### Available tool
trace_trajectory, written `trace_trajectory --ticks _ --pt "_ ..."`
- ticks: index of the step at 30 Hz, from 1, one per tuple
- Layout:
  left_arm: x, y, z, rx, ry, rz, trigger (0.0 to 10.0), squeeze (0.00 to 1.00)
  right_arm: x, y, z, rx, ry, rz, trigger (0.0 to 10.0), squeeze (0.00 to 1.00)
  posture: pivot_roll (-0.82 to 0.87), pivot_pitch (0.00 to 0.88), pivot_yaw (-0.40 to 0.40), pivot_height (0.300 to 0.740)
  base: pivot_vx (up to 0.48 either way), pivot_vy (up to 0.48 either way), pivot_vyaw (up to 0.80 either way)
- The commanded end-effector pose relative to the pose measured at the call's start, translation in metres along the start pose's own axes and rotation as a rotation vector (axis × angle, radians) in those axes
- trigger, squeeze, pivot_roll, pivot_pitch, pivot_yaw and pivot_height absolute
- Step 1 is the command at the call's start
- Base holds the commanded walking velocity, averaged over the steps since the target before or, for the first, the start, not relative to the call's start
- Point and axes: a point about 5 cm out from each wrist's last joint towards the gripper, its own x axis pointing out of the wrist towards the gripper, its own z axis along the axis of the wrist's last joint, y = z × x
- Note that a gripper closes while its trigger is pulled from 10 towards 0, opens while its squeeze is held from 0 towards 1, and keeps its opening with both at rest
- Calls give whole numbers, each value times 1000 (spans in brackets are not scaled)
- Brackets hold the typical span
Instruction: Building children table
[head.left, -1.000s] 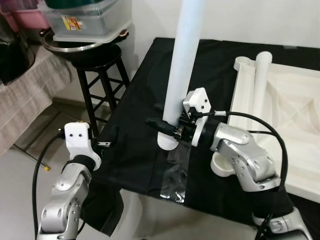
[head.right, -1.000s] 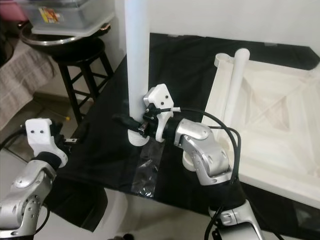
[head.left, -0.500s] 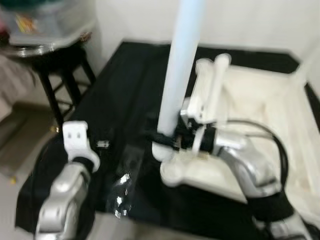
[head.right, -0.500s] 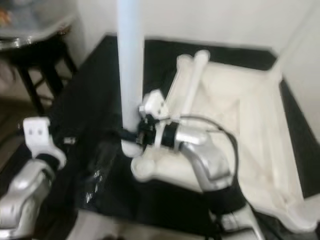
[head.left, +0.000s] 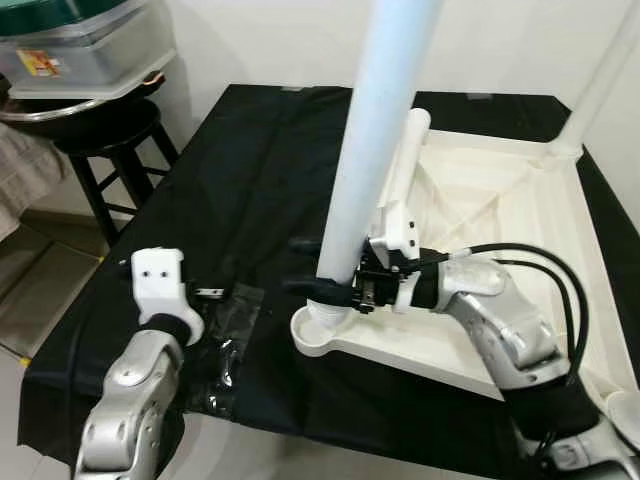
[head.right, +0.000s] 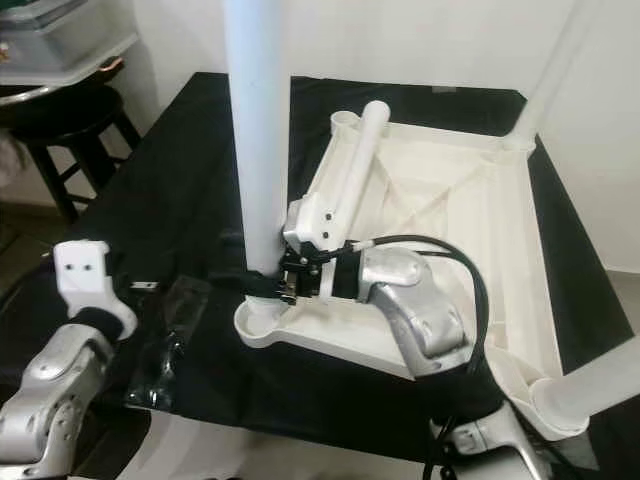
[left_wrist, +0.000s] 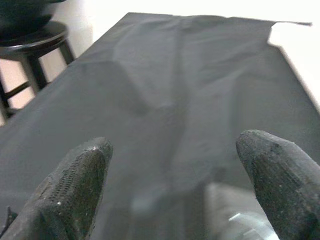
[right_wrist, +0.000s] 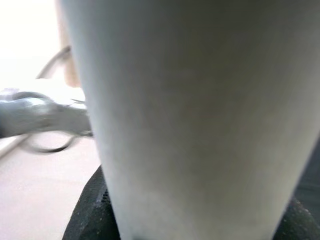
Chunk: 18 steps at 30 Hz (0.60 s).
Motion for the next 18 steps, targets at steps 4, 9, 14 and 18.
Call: trace_trajectory --ticks 4,9,14,18 --pt "-7 9 5 48 3 19 10000 0 -15 3 7 40 6 194 10000 0 7 294 -1 740 0 0 0" --pt "-16 20 10 82 9 38 10000 0 -18 -4 16 4 24 279 10000 0 24 336 2 740 0 0 0" --pt "-22 21 15 94 7 33 10000 0 -14 -5 21 -9 39 397 10000 0 49 382 -3 740 0 0 0" --pt "-24 19 21 99 -8 16 10000 0 -10 -6 22 1 44 449 10000 0 57 390 -9 740 0 0 0"
